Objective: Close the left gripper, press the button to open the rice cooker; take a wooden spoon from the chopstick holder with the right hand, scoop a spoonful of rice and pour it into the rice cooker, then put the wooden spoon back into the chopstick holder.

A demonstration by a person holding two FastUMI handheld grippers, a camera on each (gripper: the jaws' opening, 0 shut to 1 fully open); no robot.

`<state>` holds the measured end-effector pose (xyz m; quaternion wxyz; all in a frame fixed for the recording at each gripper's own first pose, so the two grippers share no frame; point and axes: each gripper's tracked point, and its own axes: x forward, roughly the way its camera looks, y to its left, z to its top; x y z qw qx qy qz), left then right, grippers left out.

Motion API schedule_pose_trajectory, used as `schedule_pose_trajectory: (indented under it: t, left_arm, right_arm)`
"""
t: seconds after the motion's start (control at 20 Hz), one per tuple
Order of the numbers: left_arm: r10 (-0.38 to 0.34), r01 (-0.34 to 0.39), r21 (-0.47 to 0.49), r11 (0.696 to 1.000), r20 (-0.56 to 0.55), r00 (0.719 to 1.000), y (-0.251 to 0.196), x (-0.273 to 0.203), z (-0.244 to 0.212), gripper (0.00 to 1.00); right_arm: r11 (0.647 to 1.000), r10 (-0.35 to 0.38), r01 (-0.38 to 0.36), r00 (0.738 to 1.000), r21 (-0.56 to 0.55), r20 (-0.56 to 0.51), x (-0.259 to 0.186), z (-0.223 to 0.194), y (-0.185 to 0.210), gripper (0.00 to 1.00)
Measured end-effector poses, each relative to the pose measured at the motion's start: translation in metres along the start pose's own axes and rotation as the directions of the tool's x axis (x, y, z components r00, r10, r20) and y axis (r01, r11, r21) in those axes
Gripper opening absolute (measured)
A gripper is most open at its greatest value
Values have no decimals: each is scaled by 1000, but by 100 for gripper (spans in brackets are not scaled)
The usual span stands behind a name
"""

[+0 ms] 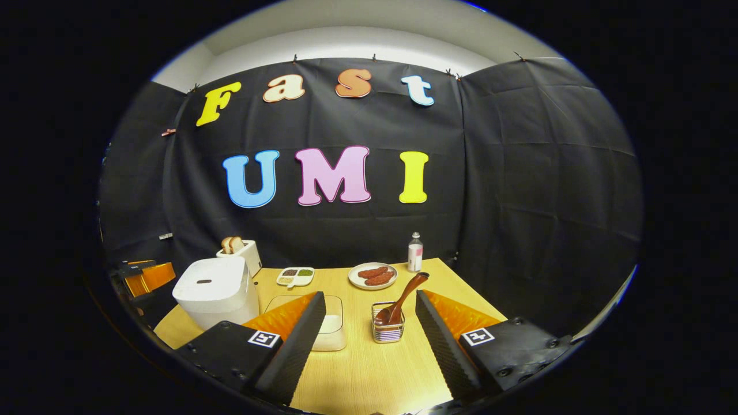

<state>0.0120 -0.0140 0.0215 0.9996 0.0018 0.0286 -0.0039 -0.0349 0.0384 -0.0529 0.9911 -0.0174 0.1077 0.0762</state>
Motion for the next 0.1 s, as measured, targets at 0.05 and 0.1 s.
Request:
schedule_pose_trajectory:
  t: [0.05, 0.1]
  left_arm:
    - [-5, 5, 17, 1000, 6, 1000, 0, 0, 0, 95]
    - [-5, 4, 34, 999, 11, 1000, 1, -1, 1, 95]
  right_arm:
    - [1000, -6, 6, 1000, 6, 2, -1, 1, -1, 98]
    - [1000, -13, 13, 1000, 10, 5, 0, 2, -2, 96]
